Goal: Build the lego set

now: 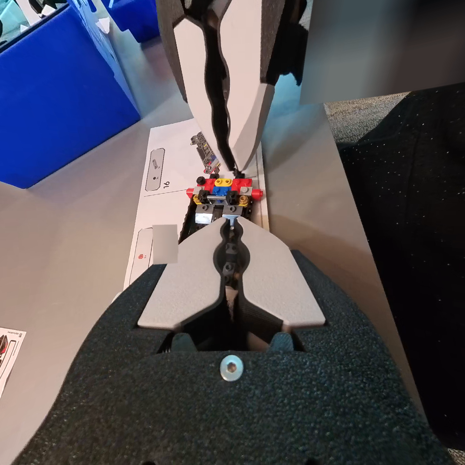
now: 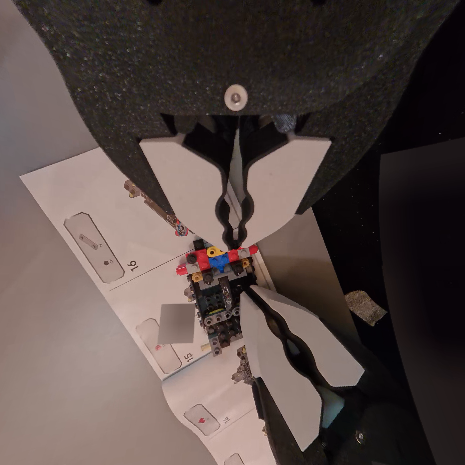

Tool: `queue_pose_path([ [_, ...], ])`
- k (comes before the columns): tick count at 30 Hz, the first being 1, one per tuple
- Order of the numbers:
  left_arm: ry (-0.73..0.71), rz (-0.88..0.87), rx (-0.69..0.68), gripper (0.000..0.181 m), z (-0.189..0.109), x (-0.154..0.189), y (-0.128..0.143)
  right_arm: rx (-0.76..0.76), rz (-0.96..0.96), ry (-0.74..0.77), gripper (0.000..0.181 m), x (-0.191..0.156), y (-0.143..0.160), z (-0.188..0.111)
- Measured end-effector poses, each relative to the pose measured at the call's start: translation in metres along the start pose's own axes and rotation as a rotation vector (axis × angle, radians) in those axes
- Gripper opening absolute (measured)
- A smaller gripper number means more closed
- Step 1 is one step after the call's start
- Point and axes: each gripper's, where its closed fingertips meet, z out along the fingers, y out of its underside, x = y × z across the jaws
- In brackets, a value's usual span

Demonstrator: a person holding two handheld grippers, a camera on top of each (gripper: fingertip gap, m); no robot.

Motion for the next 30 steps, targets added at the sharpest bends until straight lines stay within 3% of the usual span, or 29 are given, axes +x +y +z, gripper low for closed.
queue_pose_path([
  [30,-0.009,-0.003,-0.014,0.0,0.002,-0.001,0.0018,-0.19,-0.142,0.105,0.004,0.0013,0.003,0.0057],
])
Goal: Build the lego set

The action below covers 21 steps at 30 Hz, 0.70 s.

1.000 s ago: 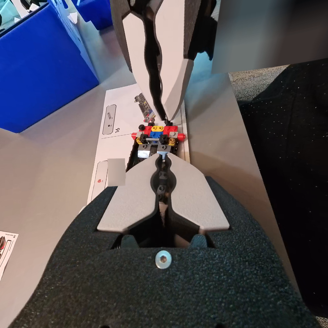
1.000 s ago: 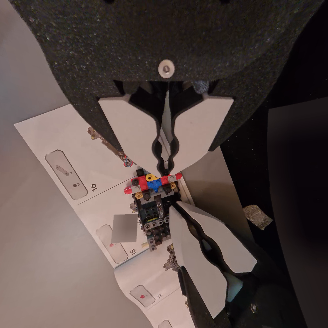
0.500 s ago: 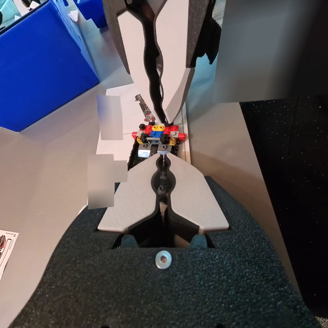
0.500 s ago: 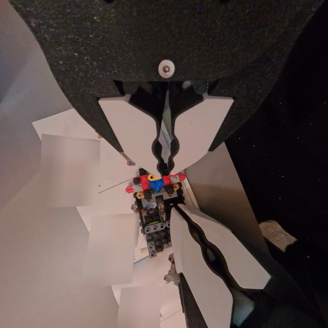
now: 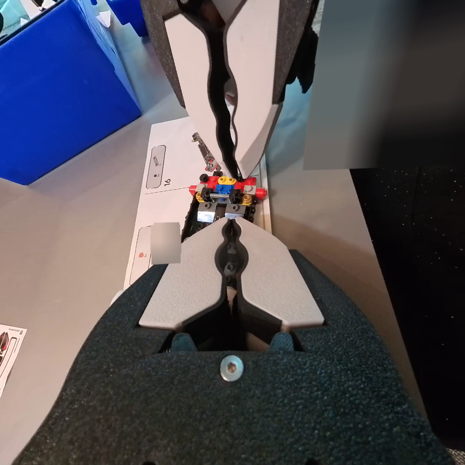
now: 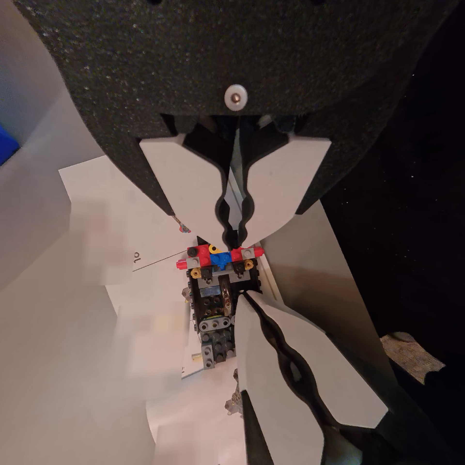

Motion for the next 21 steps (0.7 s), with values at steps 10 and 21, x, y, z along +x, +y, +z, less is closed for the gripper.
queue_pose_path([
  [10,0.009,-0.002,0.002,0.0,0.0012,0.0011,-0.0011,-0.059,-0.062,0.028,0.004,-0.0006,-0.0001,0.0005],
  [21,0.026,-0.013,0.003,0.0,0.002,0.0023,-0.0016,-0.131,-0.117,0.042,0.004,-0.0018,-0.0019,0.0033],
])
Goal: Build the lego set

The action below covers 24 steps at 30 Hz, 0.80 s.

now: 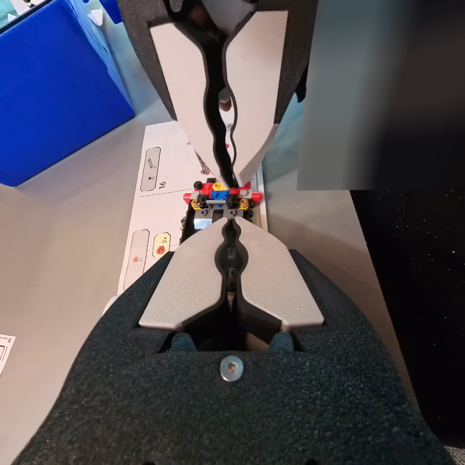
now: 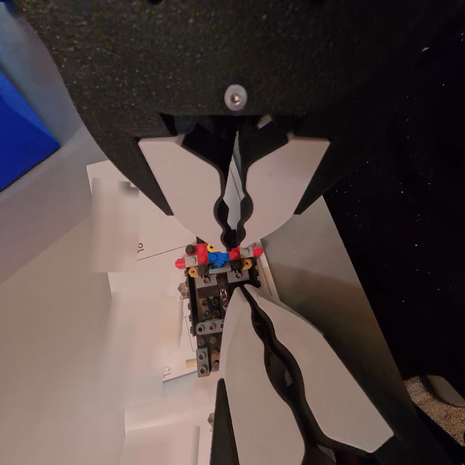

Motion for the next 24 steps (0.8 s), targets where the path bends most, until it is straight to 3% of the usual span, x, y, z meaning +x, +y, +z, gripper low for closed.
queue_pose_path([
  [7,0.0,-0.002,-0.004,0.0,0.0,-0.001,0.001,0.013,0.031,-0.055,0.001,-0.002,-0.003,0.001],
  [11,-0.004,0.001,-0.004,0.0,0.0,-0.001,0.001,0.108,0.065,-0.091,0.015,-0.004,-0.007,-0.01],
  [15,-0.009,0.006,-0.003,0.0,0.0,-0.001,0.001,0.142,0.071,-0.073,0.001,0.001,-0.004,-0.009],
  [24,-0.011,-0.002,-0.006,0.0,0.001,-0.002,0.001,0.128,0.107,-0.087,0.0,0.002,-0.001,-0.002],
])
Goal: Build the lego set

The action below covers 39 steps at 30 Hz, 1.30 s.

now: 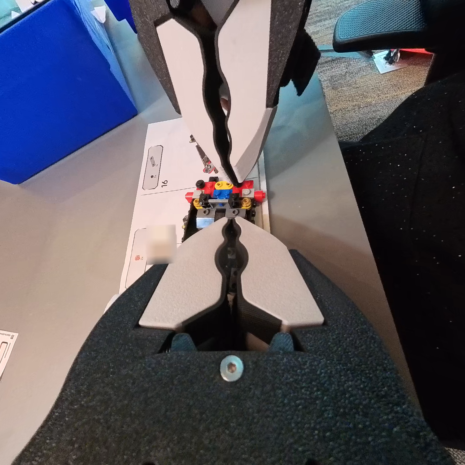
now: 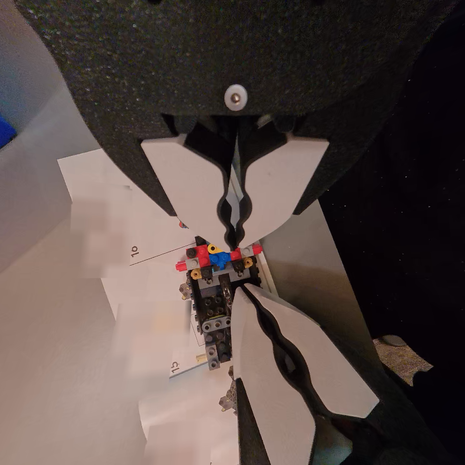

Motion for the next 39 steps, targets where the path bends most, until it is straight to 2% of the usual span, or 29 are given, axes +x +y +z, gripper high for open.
queue_pose_path([
  [7,-0.001,-0.003,0.0,0.0,0.0,-0.001,0.0,-0.009,0.001,0.012,0.0,0.0,-0.001,0.002],
  [10,-0.007,0.001,-0.006,0.0,0.001,-0.001,0.0,0.042,-0.051,0.014,0.004,0.0,-0.002,0.0],
  [13,-0.015,0.0,-0.005,0.001,0.0,-0.002,0.0,0.202,0.005,-0.052,0.045,-0.003,-0.011,-0.013],
  [15,-0.013,-0.008,-0.003,0.006,0.0,-0.002,0.0,0.244,0.021,-0.013,0.073,0.004,-0.009,-0.016],
  [19,-0.016,-0.013,0.019,0.011,-0.002,-0.003,-0.002,0.236,-0.018,0.018,0.092,0.002,0.003,0.002],
  [22,-0.017,-0.033,0.058,0.022,-0.006,-0.005,-0.007,0.264,-0.037,0.036,0.091,0.003,-0.001,0.014],
  [25,0.0,-0.085,0.131,0.036,-0.014,-0.008,-0.014,0.272,-0.064,0.08,0.071,0.008,-0.005,0.019],
  [29,0.039,-0.174,0.201,0.053,-0.026,-0.011,-0.018,0.271,-0.102,0.075,0.069,0.011,-0.004,0.018],
  [33,0.066,-0.183,0.062,0.07,-0.017,-0.006,0.0,0.271,-0.196,0.065,0.069,0.011,-0.005,0.007],
  [36,0.052,-0.149,-0.068,0.067,-0.005,-0.003,0.014,0.232,-0.263,0.043,0.069,0.011,0.0,0.008],
  [39,0.071,-0.144,-0.087,0.06,-0.002,0.001,0.015,0.221,-0.261,0.006,0.069,0.011,0.002,0.011],
])
